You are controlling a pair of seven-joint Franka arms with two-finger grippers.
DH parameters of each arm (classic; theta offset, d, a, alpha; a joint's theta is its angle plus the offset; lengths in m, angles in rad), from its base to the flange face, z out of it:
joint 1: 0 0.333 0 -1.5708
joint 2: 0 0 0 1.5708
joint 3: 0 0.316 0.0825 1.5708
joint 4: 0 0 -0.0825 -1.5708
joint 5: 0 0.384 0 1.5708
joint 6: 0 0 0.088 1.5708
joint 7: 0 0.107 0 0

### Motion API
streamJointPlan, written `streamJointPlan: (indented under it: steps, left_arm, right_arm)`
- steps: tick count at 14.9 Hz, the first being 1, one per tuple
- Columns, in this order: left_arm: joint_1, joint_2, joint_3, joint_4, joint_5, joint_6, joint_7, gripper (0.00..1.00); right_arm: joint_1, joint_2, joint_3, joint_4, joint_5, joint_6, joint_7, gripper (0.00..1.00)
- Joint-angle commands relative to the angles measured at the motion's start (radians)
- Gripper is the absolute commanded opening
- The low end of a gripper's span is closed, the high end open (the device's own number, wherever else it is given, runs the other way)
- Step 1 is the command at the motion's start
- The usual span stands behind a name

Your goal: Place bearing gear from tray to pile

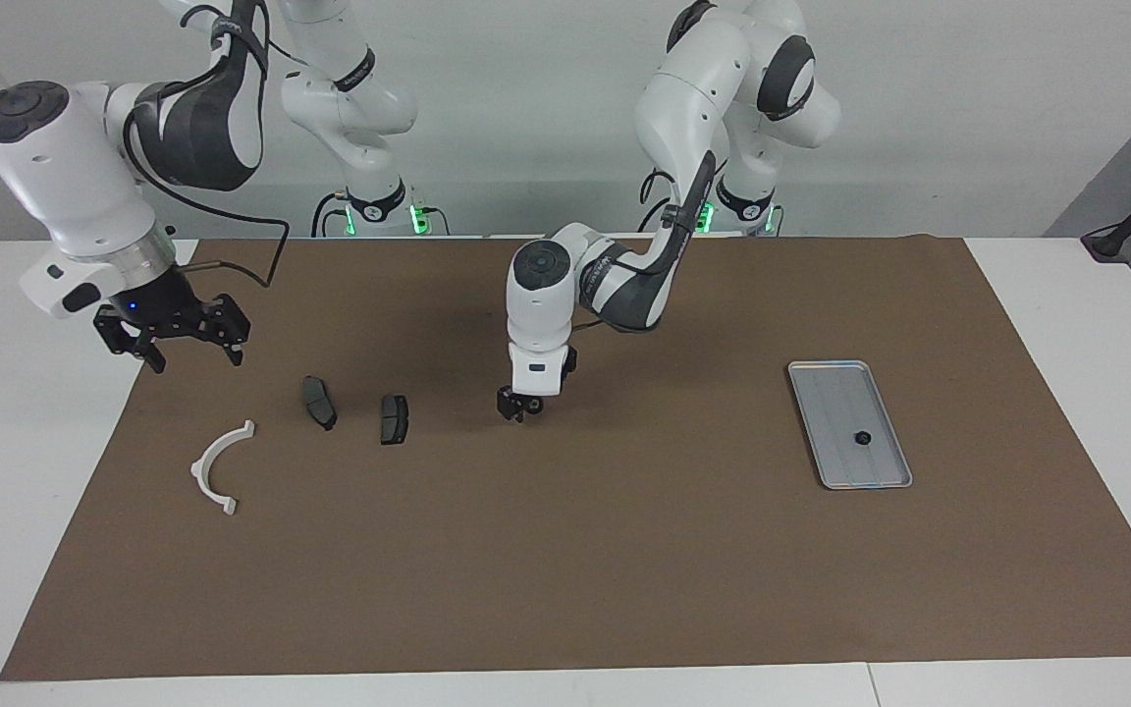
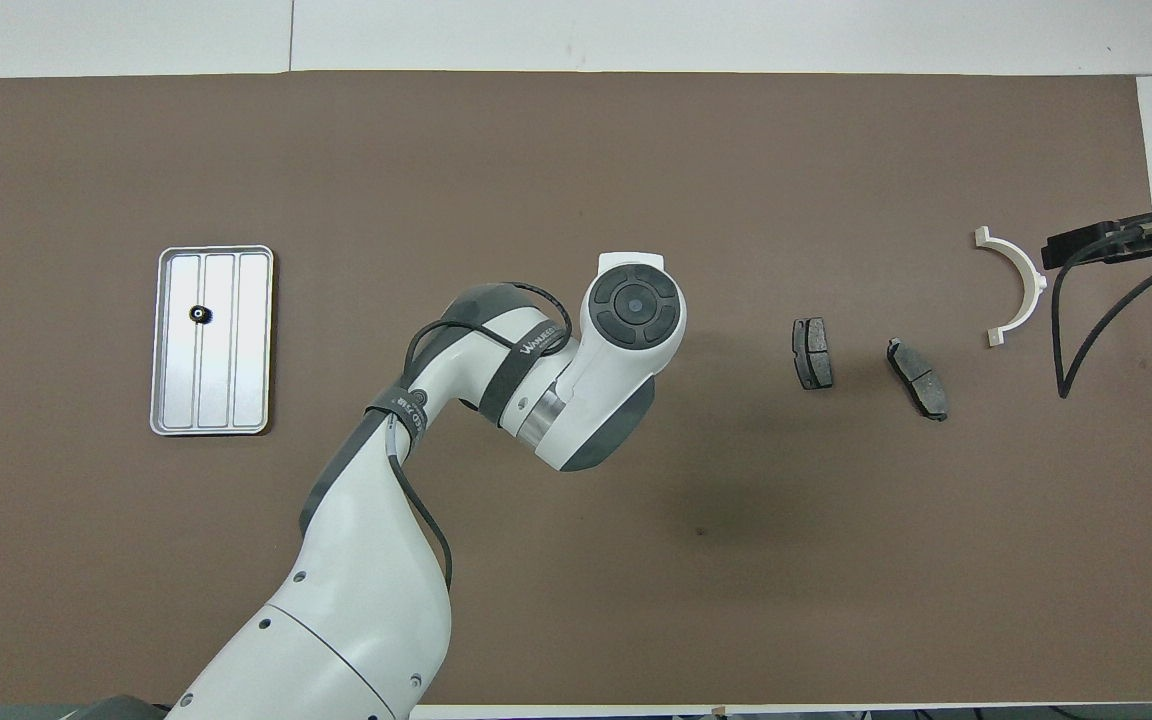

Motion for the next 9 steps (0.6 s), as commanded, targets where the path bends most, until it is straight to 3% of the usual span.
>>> streamJointPlan:
  steps: [1,5,9]
  left_arm:
    - [0.021,-0.076,0.025,-0.019,0.013,-0.048,-0.001,1.0]
    - [0.101,-0.108,0.03,-0.036,0.013,-0.069,0.098,1.0]
    - [0.254,-0.174,0.028,-0.062,0.009,-0.112,0.38,1.0]
  right_arm:
    - [0.005,0.06,0.002,0.033,-0.006,0.016,0.022,1.0]
    - [0.068,0.115,0.002,0.047,-0.006,0.058,0.095,1.0]
    - [0.235,0.197,0.002,0.076,-0.03,0.085,0.318,1.0]
